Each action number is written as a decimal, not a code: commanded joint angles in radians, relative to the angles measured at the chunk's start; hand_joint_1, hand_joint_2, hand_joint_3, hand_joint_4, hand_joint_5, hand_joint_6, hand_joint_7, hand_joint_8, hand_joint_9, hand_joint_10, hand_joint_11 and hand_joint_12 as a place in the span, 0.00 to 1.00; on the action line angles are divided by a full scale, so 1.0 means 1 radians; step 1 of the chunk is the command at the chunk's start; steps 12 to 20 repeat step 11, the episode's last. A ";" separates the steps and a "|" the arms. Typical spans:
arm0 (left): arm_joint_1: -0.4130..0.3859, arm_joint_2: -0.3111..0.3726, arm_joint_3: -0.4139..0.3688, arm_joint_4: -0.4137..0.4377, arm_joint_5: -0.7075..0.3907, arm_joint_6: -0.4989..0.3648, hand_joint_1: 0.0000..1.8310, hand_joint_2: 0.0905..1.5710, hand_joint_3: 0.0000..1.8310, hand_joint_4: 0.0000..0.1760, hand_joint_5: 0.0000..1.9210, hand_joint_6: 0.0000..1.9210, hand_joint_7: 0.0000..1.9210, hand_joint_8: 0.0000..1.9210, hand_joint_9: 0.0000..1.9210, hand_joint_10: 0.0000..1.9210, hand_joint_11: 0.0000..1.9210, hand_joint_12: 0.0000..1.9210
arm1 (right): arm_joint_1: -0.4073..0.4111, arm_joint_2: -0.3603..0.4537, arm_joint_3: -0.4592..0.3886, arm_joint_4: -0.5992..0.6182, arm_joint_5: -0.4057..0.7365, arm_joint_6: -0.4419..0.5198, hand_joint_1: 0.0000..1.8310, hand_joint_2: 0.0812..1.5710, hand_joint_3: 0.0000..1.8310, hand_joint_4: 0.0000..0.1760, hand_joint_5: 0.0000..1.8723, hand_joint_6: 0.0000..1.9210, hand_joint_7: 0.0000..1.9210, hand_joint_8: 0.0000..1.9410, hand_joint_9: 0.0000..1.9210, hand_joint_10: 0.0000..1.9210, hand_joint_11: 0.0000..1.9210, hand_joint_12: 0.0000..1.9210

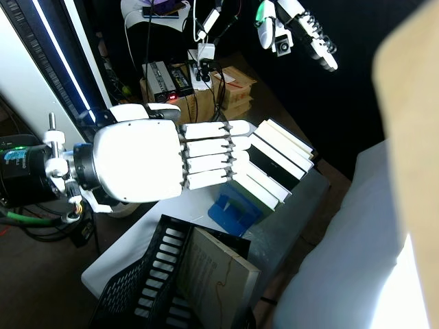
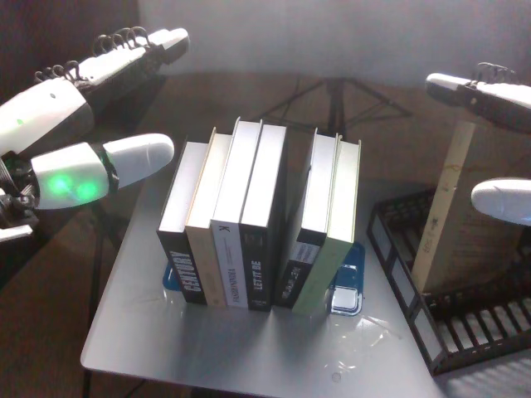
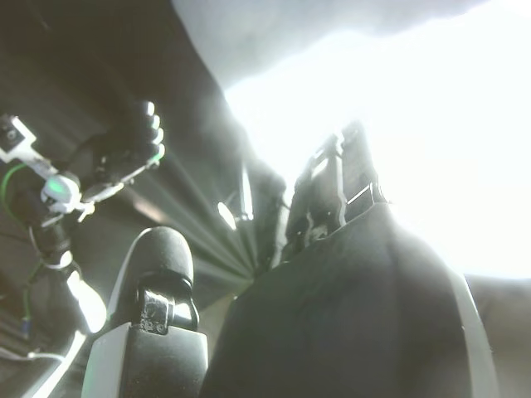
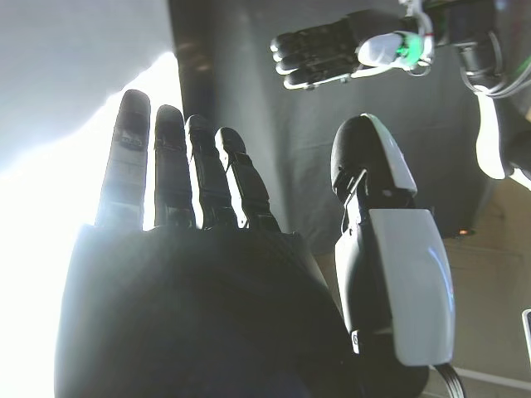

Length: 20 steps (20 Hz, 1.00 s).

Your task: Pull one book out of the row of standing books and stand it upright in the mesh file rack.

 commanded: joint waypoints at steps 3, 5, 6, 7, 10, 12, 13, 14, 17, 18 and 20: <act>-0.018 -0.011 0.000 -0.023 -0.128 -0.012 0.10 0.86 0.00 0.34 0.00 0.00 0.00 0.00 0.00 0.00 0.00 0.00 | -0.022 0.010 -0.007 0.061 0.165 0.000 0.21 0.82 0.00 0.00 0.00 0.00 0.00 0.00 0.00 0.00 0.00 0.00; -0.016 -0.014 0.002 -0.023 -0.132 -0.013 0.11 0.86 0.00 0.46 0.00 0.00 0.00 0.00 0.00 0.00 0.00 0.00 | -0.034 0.014 -0.013 0.070 0.181 -0.010 0.25 0.81 0.00 0.02 0.00 0.00 0.00 0.00 0.00 0.00 0.00 0.00; -0.016 -0.015 0.003 -0.026 -0.134 -0.013 0.11 0.86 0.00 0.47 0.00 0.00 0.00 0.00 0.00 0.00 0.00 0.00 | -0.034 0.016 -0.016 0.071 0.185 -0.016 0.25 0.80 0.00 0.09 0.00 0.00 0.00 0.00 0.01 0.00 0.00 0.00; -0.017 -0.015 0.004 -0.028 -0.141 -0.014 0.12 0.86 0.00 0.38 0.00 0.00 0.00 0.00 0.00 0.00 0.00 0.00 | -0.034 0.019 -0.019 0.071 0.192 -0.018 0.26 0.80 0.00 0.17 0.00 0.00 0.00 0.00 0.00 0.00 0.00 0.00; -0.021 -0.013 0.003 -0.033 -0.158 -0.008 0.17 0.88 0.00 0.10 0.01 0.00 0.00 0.00 0.00 0.00 0.00 0.00 | -0.033 0.029 -0.028 0.079 0.215 -0.033 0.24 0.80 0.00 0.30 0.00 0.00 0.00 0.00 0.00 0.00 0.00 0.00; -0.021 -0.011 0.001 -0.039 -0.163 -0.005 0.17 0.89 0.01 0.00 0.00 0.00 0.00 0.00 0.00 0.00 0.00 0.00 | -0.034 0.033 -0.032 0.084 0.223 -0.034 0.24 0.79 0.00 0.24 0.00 0.00 0.00 0.00 0.00 0.00 0.00 0.00; -0.021 -0.011 0.001 -0.039 -0.163 -0.005 0.17 0.89 0.01 0.00 0.00 0.00 0.00 0.00 0.00 0.00 0.00 0.00 | -0.034 0.033 -0.032 0.084 0.223 -0.034 0.24 0.79 0.00 0.24 0.00 0.00 0.00 0.00 0.00 0.00 0.00 0.00; -0.021 -0.011 0.001 -0.039 -0.163 -0.005 0.17 0.89 0.01 0.00 0.00 0.00 0.00 0.00 0.00 0.00 0.00 0.00 | -0.034 0.033 -0.032 0.084 0.223 -0.034 0.24 0.79 0.00 0.24 0.00 0.00 0.00 0.00 0.00 0.00 0.00 0.00; -0.021 -0.011 0.001 -0.039 -0.163 -0.005 0.17 0.89 0.01 0.00 0.00 0.00 0.00 0.00 0.00 0.00 0.00 0.00 | -0.034 0.033 -0.032 0.084 0.223 -0.034 0.24 0.79 0.00 0.24 0.00 0.00 0.00 0.00 0.00 0.00 0.00 0.00; -0.021 -0.011 0.001 -0.039 -0.163 -0.005 0.17 0.89 0.01 0.00 0.00 0.00 0.00 0.00 0.00 0.00 0.00 0.00 | -0.034 0.033 -0.032 0.084 0.223 -0.034 0.24 0.79 0.00 0.24 0.00 0.00 0.00 0.00 0.00 0.00 0.00 0.00; -0.021 -0.011 0.001 -0.039 -0.163 -0.005 0.17 0.89 0.01 0.00 0.00 0.00 0.00 0.00 0.00 0.00 0.00 0.00 | -0.034 0.033 -0.032 0.084 0.223 -0.034 0.24 0.79 0.00 0.24 0.00 0.00 0.00 0.00 0.00 0.00 0.00 0.00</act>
